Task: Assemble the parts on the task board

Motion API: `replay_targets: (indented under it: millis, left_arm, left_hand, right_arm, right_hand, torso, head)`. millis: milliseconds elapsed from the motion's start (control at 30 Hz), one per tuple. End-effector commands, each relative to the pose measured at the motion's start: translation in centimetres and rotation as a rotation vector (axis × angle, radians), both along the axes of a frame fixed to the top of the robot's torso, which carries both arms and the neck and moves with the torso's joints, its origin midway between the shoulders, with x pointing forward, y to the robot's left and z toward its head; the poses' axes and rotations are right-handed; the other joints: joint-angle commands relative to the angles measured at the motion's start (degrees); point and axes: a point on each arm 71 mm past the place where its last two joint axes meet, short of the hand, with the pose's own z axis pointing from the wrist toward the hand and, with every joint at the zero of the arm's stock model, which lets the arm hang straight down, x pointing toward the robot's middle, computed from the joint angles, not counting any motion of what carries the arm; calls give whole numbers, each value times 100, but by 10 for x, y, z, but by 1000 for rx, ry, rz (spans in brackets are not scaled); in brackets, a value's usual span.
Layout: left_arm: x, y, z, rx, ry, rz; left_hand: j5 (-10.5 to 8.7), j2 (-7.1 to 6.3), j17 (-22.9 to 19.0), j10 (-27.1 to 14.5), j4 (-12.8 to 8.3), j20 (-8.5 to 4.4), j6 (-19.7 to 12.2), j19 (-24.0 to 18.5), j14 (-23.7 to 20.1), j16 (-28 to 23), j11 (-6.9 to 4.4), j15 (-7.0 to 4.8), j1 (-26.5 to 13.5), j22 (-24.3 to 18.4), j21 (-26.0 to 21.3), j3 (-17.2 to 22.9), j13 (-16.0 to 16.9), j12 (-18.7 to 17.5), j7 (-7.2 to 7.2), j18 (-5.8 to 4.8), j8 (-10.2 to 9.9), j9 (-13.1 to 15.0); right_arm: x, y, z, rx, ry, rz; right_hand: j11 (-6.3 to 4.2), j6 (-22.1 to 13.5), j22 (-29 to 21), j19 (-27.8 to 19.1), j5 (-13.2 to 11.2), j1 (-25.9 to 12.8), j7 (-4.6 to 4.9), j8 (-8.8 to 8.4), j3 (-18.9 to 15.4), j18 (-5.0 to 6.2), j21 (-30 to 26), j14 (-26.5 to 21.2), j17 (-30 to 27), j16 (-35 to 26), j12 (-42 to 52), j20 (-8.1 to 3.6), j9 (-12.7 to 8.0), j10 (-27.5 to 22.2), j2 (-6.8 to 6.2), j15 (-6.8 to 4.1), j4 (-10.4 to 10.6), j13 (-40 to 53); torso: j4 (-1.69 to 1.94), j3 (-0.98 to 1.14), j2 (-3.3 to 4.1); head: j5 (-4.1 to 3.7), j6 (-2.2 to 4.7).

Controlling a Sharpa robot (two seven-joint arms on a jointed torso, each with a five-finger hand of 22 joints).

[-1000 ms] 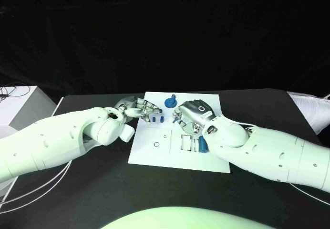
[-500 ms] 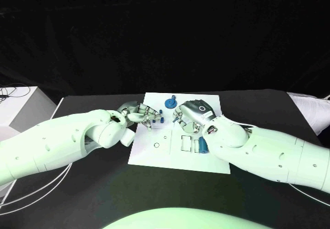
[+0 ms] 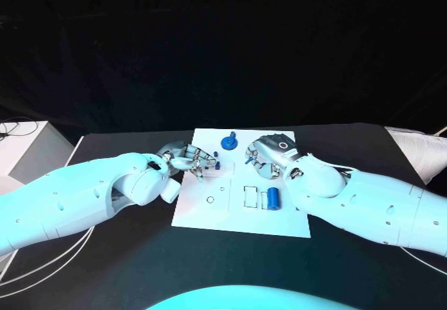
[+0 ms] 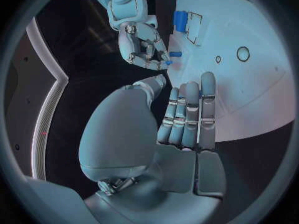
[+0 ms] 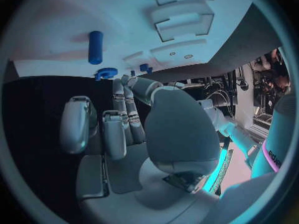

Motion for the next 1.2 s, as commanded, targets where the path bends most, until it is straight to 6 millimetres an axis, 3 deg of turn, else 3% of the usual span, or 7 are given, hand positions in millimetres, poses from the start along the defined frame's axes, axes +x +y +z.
replay_targets:
  millis: [33,233,367,400,633,1200]
  left_arm:
    - [-1,-1,2,-24,-20,7]
    - [-2,-1,2,-37,-25,12]
    - [-3,1,1,-41,-25,17]
    - [-3,1,1,-42,-24,19]
    - [-4,3,0,-43,-23,22]
    - [-5,5,1,-42,-24,26]
  left_hand:
    - [-5,16,10,43,36,0,43,44,36,-38,-3,-9,64,-7,-30,14,-9,-42,16,90,-22,-7]
    - [-2,20,11,46,34,-1,44,48,36,-42,-3,-10,80,-11,-35,17,-9,-48,17,90,-24,-8]
    - [-2,20,11,46,34,-1,44,48,36,-42,-3,-10,80,-11,-35,17,-9,-48,17,90,-24,-8]
    - [-2,20,11,46,34,-1,44,48,36,-42,-3,-10,80,-11,-35,17,-9,-48,17,90,-24,-8]
    - [0,22,12,47,36,-2,43,52,35,-45,-1,-10,88,-14,-39,18,-10,-54,20,90,-28,-10]
    - [1,27,13,49,40,-3,43,56,36,-50,1,-10,95,-18,-44,18,-10,-61,24,89,-31,-13]
  right_arm:
    - [2,-5,4,-35,-16,-8]
    - [1,-7,7,-12,35,10]
    - [0,-5,7,33,84,22]
    - [0,-5,7,52,103,22]
    - [1,-4,6,107,167,11]
    - [1,0,1,106,206,8]
  right_hand:
    - [6,26,936,322,16,6,-9,20,24,43,33,387,629,33,-4,-41,7,46,40,-44,6,7]
    - [11,29,910,306,-15,-46,-2,25,6,59,-70,364,533,-15,-51,-42,23,57,28,-41,26,-4]
    - [70,-40,698,190,-47,-118,37,25,50,163,-776,271,192,-219,-385,-12,94,-44,47,0,66,-155]
    - [122,-72,526,111,-55,-142,66,35,84,237,-1293,185,-117,-411,-589,15,137,-150,39,34,76,-273]
    - [233,-153,184,40,-40,-174,136,79,169,340,-2084,84,-544,-733,-884,71,265,-459,6,107,77,-641]
    - [232,-175,15,51,-1,-162,144,121,185,378,-2378,65,-701,-866,-841,72,341,-449,16,103,60,-754]
  torso:
    - [-11,2,-1]
    - [-11,10,2]
    - [-12,17,1]
    - [-13,13,-2]
    - [4,1,4]
    - [6,-1,3]
  head:
    - [-32,33]
    - [-23,52]
    - [-3,47]
    - [-6,47]
    - [-5,48]
    - [-7,4]
